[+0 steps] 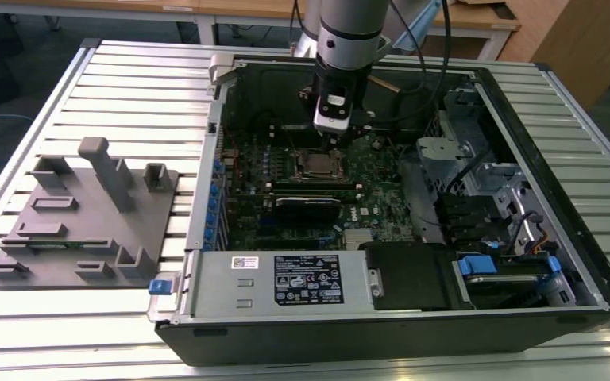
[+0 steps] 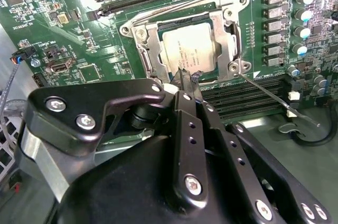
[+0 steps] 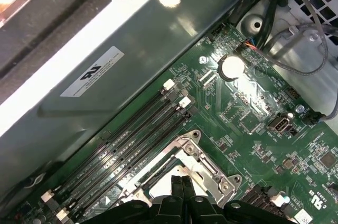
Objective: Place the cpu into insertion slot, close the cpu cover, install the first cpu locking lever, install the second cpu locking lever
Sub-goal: 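Close the cpu cover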
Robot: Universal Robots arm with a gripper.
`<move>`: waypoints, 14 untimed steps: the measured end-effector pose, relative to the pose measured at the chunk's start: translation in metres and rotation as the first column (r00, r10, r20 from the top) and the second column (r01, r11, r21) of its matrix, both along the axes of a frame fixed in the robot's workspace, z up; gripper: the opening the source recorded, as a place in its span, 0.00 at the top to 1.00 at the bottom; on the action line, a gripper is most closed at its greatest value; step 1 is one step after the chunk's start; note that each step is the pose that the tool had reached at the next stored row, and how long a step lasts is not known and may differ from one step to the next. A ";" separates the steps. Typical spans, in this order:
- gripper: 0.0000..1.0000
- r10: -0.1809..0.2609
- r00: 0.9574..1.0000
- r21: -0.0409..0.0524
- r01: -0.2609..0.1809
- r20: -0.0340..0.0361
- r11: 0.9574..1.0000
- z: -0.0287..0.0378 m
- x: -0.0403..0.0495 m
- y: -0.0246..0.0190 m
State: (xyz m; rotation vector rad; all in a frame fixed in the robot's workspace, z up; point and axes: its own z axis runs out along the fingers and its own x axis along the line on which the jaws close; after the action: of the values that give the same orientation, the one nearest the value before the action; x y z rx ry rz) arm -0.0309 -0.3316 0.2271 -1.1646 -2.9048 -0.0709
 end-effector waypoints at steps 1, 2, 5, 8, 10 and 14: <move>0.90 0.001 1.000 0.000 -0.001 0.000 1.000 0.0000 0.0000 0.0000; 0.90 0.003 1.000 0.000 -0.003 0.000 1.000 0.0000 0.0000 0.0000; 0.90 0.009 1.000 0.001 -0.009 0.000 1.000 0.0000 0.0000 0.0000; 0.90 0.009 1.000 0.001 -0.009 0.000 1.000 0.0000 0.0000 0.0000; 0.90 0.009 1.000 0.001 -0.009 0.000 1.000 0.0000 0.0000 0.0000; 0.90 0.009 1.000 0.001 -0.009 0.000 1.000 0.0000 0.0000 0.0000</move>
State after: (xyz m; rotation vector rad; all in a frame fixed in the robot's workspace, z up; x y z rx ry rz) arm -0.0309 -0.3316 0.2271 -1.1513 -2.9097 -0.0717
